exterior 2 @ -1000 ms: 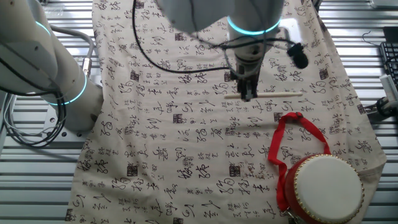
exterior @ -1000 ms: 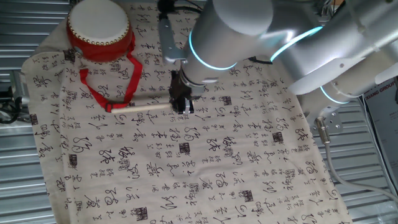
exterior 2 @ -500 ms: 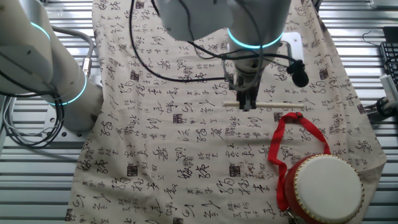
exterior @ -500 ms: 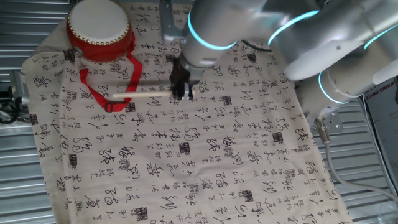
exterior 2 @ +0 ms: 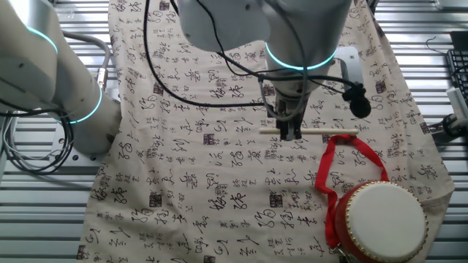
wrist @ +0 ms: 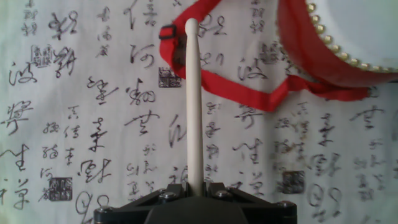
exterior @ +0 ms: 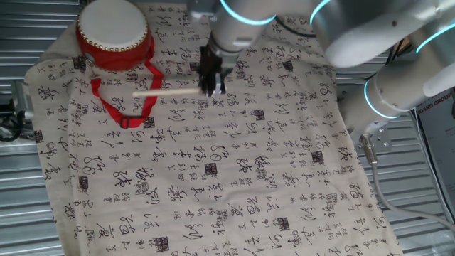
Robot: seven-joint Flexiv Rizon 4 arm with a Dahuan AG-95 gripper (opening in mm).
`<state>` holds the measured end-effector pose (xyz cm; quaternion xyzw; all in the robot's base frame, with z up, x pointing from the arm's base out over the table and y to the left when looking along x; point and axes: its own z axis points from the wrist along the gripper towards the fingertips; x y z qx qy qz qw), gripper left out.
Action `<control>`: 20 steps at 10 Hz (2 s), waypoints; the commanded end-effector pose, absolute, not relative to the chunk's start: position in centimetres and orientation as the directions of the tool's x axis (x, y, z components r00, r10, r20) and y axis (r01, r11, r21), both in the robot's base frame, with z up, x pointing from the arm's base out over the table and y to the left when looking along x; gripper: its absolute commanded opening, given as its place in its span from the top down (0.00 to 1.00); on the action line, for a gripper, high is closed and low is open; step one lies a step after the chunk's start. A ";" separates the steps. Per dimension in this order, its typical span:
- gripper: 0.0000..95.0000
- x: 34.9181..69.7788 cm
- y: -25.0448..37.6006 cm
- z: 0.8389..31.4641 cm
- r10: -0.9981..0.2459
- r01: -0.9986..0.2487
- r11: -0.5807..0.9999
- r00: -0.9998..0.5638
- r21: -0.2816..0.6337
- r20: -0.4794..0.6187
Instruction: Play the drum
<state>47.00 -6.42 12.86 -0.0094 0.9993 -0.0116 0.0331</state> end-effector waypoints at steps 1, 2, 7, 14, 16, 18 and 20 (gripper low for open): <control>1.00 46.5 -6.8 14.4 -0.020 -0.019 1.000 -0.998 -0.020 -0.064; 1.00 46.4 -6.9 14.9 -0.019 -0.018 1.000 -0.998 -0.019 -0.061; 1.00 44.7 -9.9 17.2 -0.039 -0.039 0.999 -0.998 0.001 -0.058; 1.00 44.0 -12.5 16.7 -0.058 -0.056 0.998 -0.995 -0.022 -0.079; 1.00 43.8 -13.1 16.6 -0.092 -0.091 0.996 -0.993 -0.013 -0.069; 1.00 43.6 -13.4 16.7 -0.118 -0.117 0.993 -0.991 -0.018 -0.068; 1.00 43.6 -13.8 17.1 -0.113 -0.112 0.994 -0.991 -0.017 -0.067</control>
